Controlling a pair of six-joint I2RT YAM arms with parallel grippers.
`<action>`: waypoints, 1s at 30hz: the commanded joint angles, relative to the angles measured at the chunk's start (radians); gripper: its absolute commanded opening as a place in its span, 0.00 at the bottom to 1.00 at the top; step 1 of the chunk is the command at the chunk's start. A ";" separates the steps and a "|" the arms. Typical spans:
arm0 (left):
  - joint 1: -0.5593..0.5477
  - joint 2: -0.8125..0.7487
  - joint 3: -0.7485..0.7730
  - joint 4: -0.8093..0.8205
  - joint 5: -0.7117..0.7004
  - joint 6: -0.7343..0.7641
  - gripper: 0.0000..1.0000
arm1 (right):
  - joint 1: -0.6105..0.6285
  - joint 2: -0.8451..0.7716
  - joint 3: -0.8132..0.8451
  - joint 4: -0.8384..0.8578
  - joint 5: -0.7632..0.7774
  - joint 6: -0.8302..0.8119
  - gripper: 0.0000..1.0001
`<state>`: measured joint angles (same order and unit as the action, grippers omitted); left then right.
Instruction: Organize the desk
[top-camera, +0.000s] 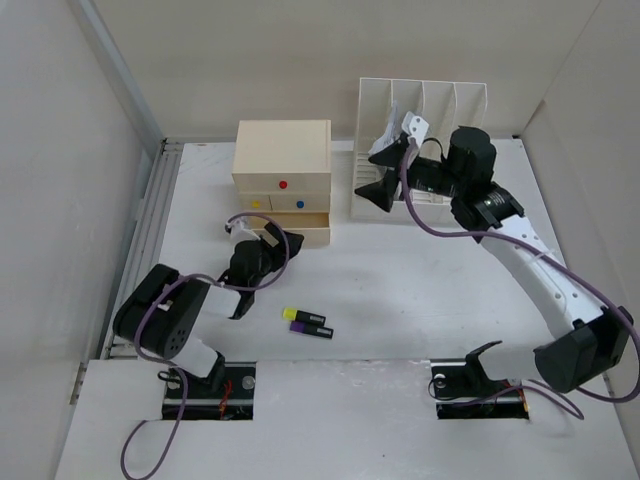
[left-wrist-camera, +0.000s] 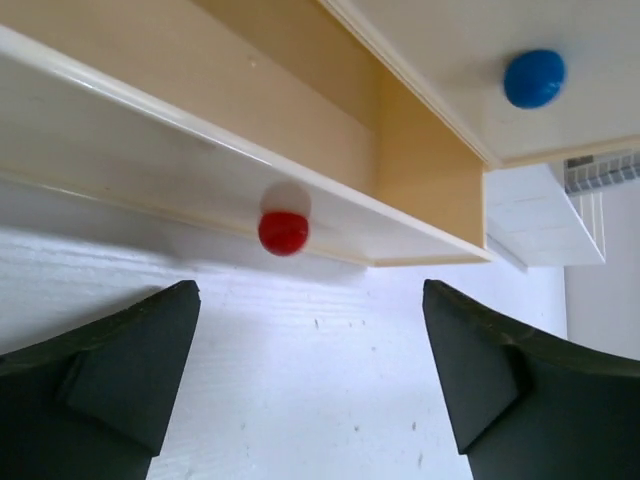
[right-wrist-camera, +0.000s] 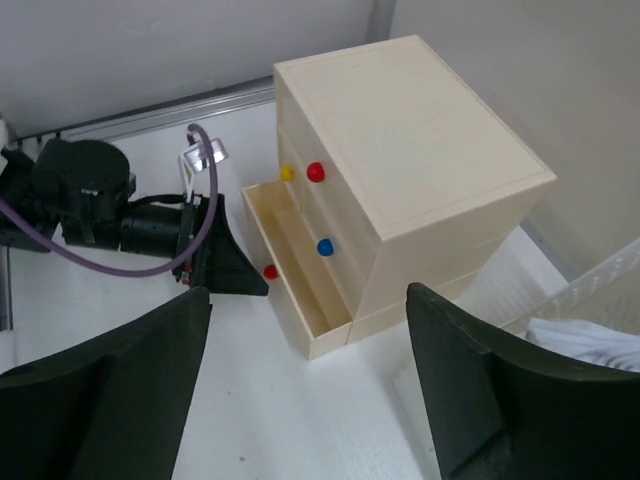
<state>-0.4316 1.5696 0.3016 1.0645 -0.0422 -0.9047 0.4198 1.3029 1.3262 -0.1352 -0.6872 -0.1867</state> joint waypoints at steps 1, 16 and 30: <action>-0.022 -0.120 -0.015 -0.110 -0.007 0.041 0.94 | -0.004 0.031 -0.010 0.031 -0.151 -0.067 0.85; -0.234 -1.040 0.215 -0.900 -0.286 0.214 0.00 | 0.224 0.412 0.149 -0.574 -0.204 -0.745 0.09; -0.234 -1.339 0.345 -0.908 -0.436 0.809 0.31 | 0.520 0.449 -0.015 -0.183 0.156 -0.151 0.39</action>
<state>-0.6609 0.2790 0.7258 0.1368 -0.4381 -0.2440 0.9195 1.7496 1.3224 -0.4606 -0.6441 -0.4995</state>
